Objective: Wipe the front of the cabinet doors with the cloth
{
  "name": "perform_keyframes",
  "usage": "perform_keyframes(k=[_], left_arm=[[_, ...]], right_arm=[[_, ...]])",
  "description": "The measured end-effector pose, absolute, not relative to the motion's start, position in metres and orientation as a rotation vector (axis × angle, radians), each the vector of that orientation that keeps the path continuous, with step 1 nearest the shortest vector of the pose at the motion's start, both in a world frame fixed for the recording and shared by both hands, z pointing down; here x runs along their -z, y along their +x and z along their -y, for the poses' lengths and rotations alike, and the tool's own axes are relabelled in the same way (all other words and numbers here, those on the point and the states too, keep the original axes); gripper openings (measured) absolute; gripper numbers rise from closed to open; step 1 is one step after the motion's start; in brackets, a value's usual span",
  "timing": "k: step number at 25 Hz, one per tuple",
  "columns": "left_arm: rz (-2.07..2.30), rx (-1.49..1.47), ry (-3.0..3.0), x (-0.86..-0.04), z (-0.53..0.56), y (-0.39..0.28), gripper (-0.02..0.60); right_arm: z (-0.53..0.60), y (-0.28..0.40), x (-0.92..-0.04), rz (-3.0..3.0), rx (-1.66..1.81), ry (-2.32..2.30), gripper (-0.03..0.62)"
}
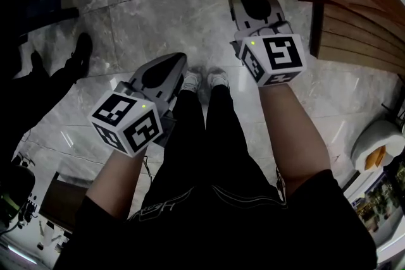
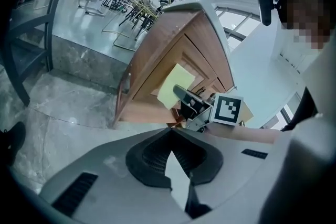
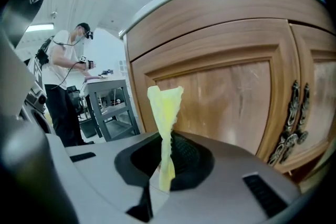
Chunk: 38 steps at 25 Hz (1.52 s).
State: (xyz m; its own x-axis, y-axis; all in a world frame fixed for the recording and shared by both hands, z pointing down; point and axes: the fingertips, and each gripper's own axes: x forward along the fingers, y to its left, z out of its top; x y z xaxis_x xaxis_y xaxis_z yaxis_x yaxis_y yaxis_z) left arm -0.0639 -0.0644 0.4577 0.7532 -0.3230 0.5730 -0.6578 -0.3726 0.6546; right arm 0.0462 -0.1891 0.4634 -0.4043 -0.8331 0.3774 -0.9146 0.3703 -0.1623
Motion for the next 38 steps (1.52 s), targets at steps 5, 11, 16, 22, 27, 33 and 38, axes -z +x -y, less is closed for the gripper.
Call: perform_keyframes(k=[5,11,16,22,27,33,38], left_arm=[[0.685,-0.466,2.007,-0.457,0.065,-0.045,0.006],[0.651,-0.494,2.024,-0.458,0.063,-0.025,0.006],[0.618,-0.516,2.035,-0.457,0.06,-0.012,0.006],[0.574,-0.536,2.05,-0.459,0.055,0.003,0.006],[0.556,-0.554,2.053,-0.461,0.053,0.009,0.006],[0.536,-0.562,2.061,-0.46,0.05,0.018,0.006],[0.53,-0.57,2.061,-0.462,0.048,0.02,0.006]], right_arm=[[0.186,0.078,-0.463,2.344,-0.51,1.65,0.041],[0.179,0.115,-0.467,2.29,-0.526,1.728,0.041],[0.171,0.143,-0.47,2.227,-0.544,1.817,0.041],[0.163,0.176,-0.474,2.148,-0.528,1.91,0.041],[0.155,0.2,-0.474,2.094,-0.533,1.985,0.041],[0.149,0.214,-0.473,2.074,-0.55,2.034,0.041],[0.144,0.218,-0.476,2.069,-0.571,2.05,0.041]])
